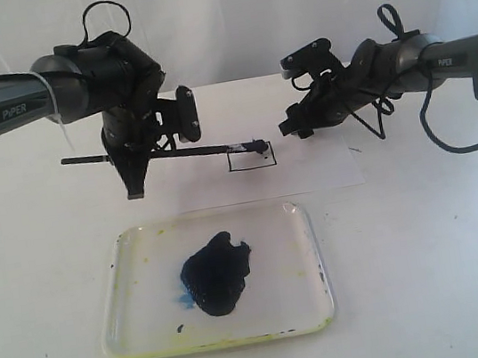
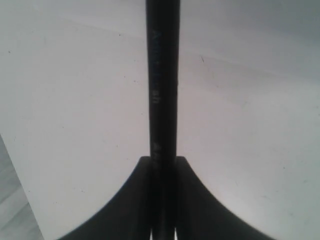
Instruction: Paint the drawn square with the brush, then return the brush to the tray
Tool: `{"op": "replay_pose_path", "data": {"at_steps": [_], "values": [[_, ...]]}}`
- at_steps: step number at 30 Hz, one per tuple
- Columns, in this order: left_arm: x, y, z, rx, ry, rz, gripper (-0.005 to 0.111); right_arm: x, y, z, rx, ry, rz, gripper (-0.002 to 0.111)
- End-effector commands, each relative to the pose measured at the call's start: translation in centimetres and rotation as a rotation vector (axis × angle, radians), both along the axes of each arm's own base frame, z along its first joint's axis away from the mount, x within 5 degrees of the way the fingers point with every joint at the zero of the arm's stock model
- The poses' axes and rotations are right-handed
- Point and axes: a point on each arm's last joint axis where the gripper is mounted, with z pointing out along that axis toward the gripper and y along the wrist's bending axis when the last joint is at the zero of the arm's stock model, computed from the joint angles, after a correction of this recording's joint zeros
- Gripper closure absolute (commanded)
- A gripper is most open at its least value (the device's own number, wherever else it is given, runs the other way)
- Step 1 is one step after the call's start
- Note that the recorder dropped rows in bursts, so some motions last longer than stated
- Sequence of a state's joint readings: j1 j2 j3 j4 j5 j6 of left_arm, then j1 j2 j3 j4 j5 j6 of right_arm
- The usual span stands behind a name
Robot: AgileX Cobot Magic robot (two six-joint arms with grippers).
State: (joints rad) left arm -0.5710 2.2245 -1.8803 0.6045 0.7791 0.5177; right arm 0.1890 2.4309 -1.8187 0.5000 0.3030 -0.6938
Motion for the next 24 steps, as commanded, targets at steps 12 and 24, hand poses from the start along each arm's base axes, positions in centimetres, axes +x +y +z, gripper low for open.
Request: {"op": "replay_pose_path", "data": {"at_steps": [12, 24], "values": [[0.8, -0.2, 0.6, -0.035, -0.079, -0.030, 0.107, 0.0, -0.1, -0.3, -0.004, -0.002, -0.005, 0.042], [1.5, 0.3, 0.5, -0.111, -0.087, -0.030, 0.107, 0.1, -0.1, -0.3, -0.005, -0.010, -0.009, 0.042]]}}
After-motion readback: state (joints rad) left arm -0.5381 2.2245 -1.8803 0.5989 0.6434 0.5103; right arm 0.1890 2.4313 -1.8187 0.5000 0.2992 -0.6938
